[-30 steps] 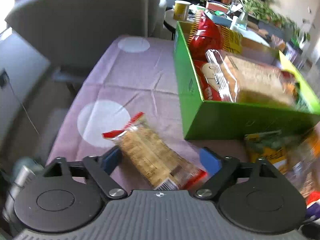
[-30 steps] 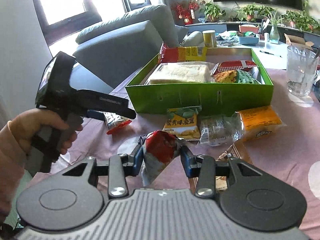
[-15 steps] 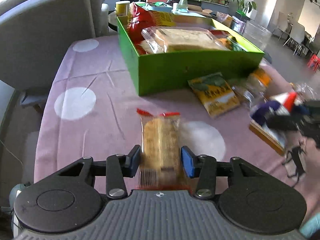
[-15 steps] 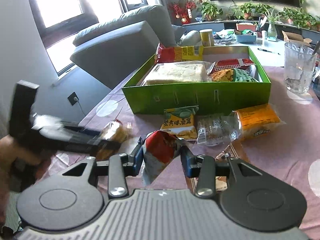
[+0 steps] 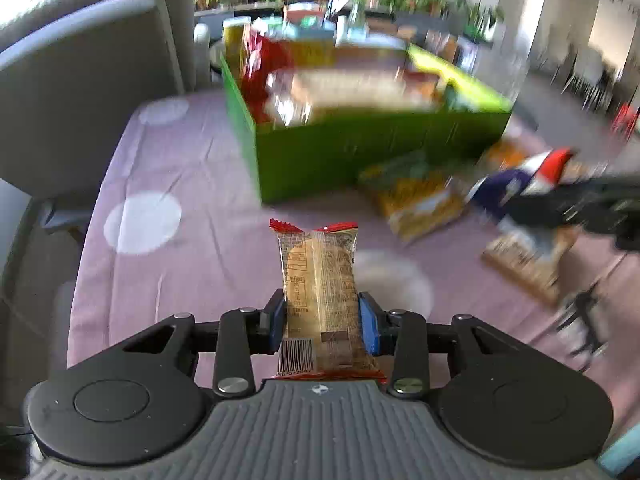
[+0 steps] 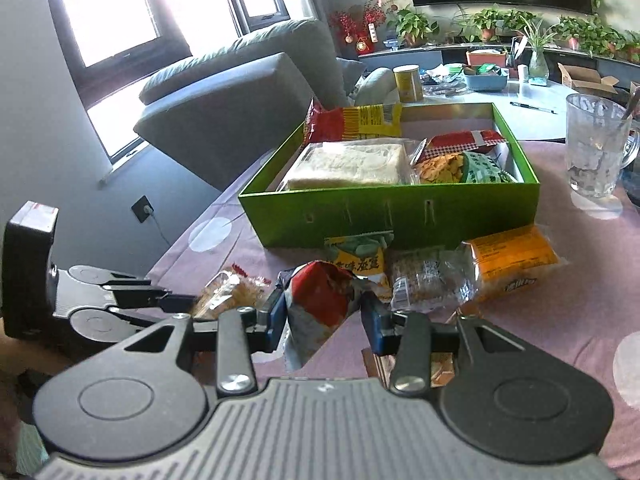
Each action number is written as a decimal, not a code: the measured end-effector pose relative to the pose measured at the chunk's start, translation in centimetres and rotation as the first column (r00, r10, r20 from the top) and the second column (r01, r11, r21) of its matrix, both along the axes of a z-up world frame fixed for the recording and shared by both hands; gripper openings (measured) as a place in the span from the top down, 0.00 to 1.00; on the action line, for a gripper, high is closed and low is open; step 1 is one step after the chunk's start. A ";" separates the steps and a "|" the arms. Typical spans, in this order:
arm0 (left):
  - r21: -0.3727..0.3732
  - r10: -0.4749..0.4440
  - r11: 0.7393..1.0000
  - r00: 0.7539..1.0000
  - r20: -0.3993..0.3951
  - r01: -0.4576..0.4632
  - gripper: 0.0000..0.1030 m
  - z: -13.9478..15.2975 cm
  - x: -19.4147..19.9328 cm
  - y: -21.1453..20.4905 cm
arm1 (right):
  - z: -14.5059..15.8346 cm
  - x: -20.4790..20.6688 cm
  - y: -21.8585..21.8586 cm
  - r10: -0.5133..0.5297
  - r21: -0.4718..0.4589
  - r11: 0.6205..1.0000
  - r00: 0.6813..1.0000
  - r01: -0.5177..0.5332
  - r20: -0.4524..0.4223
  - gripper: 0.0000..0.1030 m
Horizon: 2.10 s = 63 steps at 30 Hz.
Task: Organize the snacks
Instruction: 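Carry the red-and-silver packet and biscuit roll over the green box with both tools, then lower both held snacks into the green box and open both tools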
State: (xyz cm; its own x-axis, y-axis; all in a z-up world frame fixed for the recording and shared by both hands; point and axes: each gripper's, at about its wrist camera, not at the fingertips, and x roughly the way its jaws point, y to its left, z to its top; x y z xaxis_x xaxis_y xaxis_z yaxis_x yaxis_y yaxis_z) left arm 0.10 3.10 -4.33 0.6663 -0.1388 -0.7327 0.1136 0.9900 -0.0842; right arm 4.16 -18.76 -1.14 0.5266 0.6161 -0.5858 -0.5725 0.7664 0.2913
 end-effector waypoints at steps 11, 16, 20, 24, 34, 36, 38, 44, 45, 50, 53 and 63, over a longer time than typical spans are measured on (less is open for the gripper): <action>0.028 0.015 0.999 0.989 0.145 -0.019 0.66 5.0 1.3 -1.7 | 2.2 1.3 -0.5 -0.039 0.048 0.998 0.998 0.037 0.052 0.39; 0.025 0.019 0.999 0.986 0.168 -0.024 0.66 6.2 2.4 -2.1 | 3.1 2.0 -1.0 -0.061 0.056 0.997 0.995 0.057 0.077 0.39; 0.019 0.015 1.000 0.983 0.184 -0.018 0.65 7.1 3.2 -2.5 | 3.6 3.6 -1.3 -0.091 0.065 0.994 0.993 0.086 0.081 0.39; 0.014 0.000 1.000 0.979 0.203 -0.002 0.65 8.2 4.9 -3.1 | 4.1 5.6 -1.5 -0.129 0.086 0.989 0.989 0.123 0.072 0.39; -0.008 -0.031 0.999 0.978 0.204 0.033 0.65 9.6 11.5 -4.6 | 5.6 11.4 -1.6 -0.207 0.123 0.972 0.976 0.198 0.066 0.39; -0.010 -0.037 0.999 0.979 0.200 0.040 0.65 9.6 13.0 -4.9 | 5.7 12.7 -1.5 -0.223 0.130 0.968 0.973 0.214 0.057 0.39; -0.006 -0.039 0.999 0.980 0.194 0.041 0.65 9.4 14.8 -5.3 | 5.5 14.1 -1.3 -0.240 0.136 0.963 0.970 0.232 0.039 0.39; -0.001 -0.037 0.999 0.988 0.153 0.038 0.65 7.7 19.1 -5.4 | 3.9 17.0 -0.8 -0.280 0.117 0.953 0.960 0.280 -0.014 0.39; -0.005 -0.034 0.999 0.989 0.141 0.035 0.65 7.3 19.6 -5.3 | 3.6 17.3 -0.6 -0.279 0.111 0.954 0.960 0.279 -0.018 0.39; -0.025 -0.025 0.999 0.994 0.103 0.028 0.65 6.1 21.9 -5.0 | 2.6 18.4 -0.4 -0.284 0.112 0.951 0.958 0.288 -0.047 0.39; -0.007 -0.035 0.999 0.995 0.093 0.035 0.65 5.7 22.6 -5.3 | 2.3 19.1 -0.3 -0.292 0.117 0.948 0.954 0.298 -0.061 0.39; -0.004 -0.038 0.999 0.997 0.072 0.038 0.41 4.5 24.8 -5.8 | 1.7 19.9 0.1 -0.329 0.104 0.936 0.940 0.337 -0.093 0.38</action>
